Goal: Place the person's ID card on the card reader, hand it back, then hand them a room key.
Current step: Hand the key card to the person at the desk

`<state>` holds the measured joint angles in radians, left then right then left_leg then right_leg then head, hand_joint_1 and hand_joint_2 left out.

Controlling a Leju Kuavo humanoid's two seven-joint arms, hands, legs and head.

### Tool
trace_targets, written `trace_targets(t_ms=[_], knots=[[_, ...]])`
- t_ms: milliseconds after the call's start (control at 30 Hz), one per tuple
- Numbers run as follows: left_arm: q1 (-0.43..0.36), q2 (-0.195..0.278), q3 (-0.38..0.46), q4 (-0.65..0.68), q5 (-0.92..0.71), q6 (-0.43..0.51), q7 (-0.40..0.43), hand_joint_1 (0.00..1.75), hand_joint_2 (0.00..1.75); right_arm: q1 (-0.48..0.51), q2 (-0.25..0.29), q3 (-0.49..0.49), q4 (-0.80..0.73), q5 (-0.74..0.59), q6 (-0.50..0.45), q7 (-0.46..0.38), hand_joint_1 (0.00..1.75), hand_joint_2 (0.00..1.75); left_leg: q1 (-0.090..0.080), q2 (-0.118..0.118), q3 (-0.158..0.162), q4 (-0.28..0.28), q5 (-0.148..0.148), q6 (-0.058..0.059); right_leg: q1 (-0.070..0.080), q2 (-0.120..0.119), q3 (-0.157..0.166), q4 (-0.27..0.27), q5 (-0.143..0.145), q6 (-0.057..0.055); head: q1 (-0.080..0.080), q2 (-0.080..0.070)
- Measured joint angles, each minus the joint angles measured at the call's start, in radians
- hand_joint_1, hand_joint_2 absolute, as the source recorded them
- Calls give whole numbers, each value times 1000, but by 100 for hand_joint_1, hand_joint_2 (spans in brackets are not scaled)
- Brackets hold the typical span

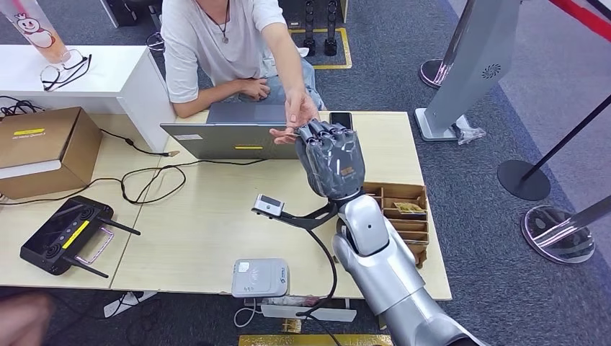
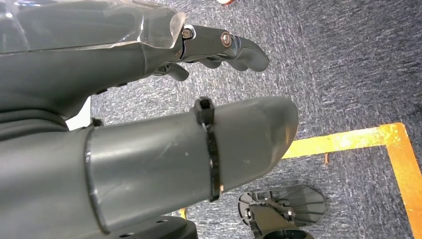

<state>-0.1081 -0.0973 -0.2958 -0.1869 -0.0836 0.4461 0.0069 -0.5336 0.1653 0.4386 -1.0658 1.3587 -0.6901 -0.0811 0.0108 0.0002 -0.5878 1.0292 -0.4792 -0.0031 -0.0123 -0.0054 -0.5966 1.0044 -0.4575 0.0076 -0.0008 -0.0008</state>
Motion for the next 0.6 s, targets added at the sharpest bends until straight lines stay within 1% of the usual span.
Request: trace_targets(t_ms=[400,433,533,567,600], knots=[[1,0,0,0,-1,1,-1,0,0,0,7,-8,18,-2,0,0,175,175,0,0,0,0,0,0,0,0,0,0,0,0,0,0],[1,0,0,0,-1,1,-1,0,0,0,7,-8,20,-2,0,1,158,175,0,0,0,0,0,0,0,0,0,0,0,0,0,0],[1,0,0,0,-2,2,-4,0,0,-1,8,-8,27,1,0,7,27,175,0,0,0,0,0,0,0,0,0,0,0,0,0,0],[1,0,1,0,-2,2,-5,0,0,-1,8,-8,31,1,0,9,0,175,0,0,0,0,0,0,0,0,0,0,0,0,0,0],[1,0,1,0,-2,2,-6,0,0,-1,8,-8,34,1,0,12,0,175,0,0,0,0,0,0,0,0,0,0,0,0,0,0]])
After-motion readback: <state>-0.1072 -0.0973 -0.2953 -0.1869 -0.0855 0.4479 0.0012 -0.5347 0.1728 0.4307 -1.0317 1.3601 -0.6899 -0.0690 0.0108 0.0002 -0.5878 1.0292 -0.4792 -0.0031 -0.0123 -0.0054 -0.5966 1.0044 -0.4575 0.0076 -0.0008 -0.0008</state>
